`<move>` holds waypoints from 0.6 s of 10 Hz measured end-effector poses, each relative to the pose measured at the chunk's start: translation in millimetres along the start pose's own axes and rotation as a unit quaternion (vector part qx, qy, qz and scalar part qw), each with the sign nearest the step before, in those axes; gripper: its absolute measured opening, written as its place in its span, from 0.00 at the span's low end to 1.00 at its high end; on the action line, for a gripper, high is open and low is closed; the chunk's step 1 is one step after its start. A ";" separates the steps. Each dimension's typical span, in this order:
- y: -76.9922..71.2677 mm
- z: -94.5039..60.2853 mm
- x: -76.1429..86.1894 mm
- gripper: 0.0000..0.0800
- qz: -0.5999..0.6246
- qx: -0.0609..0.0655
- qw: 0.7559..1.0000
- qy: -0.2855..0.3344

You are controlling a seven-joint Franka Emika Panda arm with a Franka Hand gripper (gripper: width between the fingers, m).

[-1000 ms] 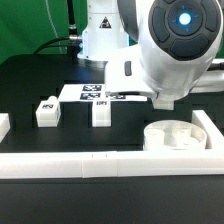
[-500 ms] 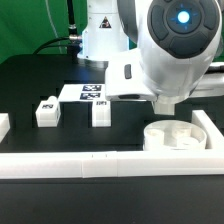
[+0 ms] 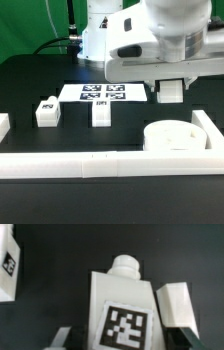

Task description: Assemble stool

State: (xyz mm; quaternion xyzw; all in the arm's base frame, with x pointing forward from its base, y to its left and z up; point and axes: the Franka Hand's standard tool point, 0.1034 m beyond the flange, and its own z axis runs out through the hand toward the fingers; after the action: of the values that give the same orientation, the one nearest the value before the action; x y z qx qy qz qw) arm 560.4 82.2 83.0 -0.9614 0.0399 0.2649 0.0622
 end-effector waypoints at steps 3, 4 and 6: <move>-2.4 -4.2 9.1 0.41 -0.001 0.004 0.994 0.106; -3.0 -9.1 14.8 0.41 -0.006 0.004 0.989 0.146; -4.1 -39.8 13.7 0.41 -0.024 0.003 0.975 0.219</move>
Offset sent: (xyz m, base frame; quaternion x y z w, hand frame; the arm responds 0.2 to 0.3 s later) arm 0.0000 0.0000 0.0000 0.0000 0.1938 0.0000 0.9810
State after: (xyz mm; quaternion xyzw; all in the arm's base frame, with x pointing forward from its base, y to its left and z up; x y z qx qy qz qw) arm 592.7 80.1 110.3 -0.9966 0.0301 0.0457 0.0617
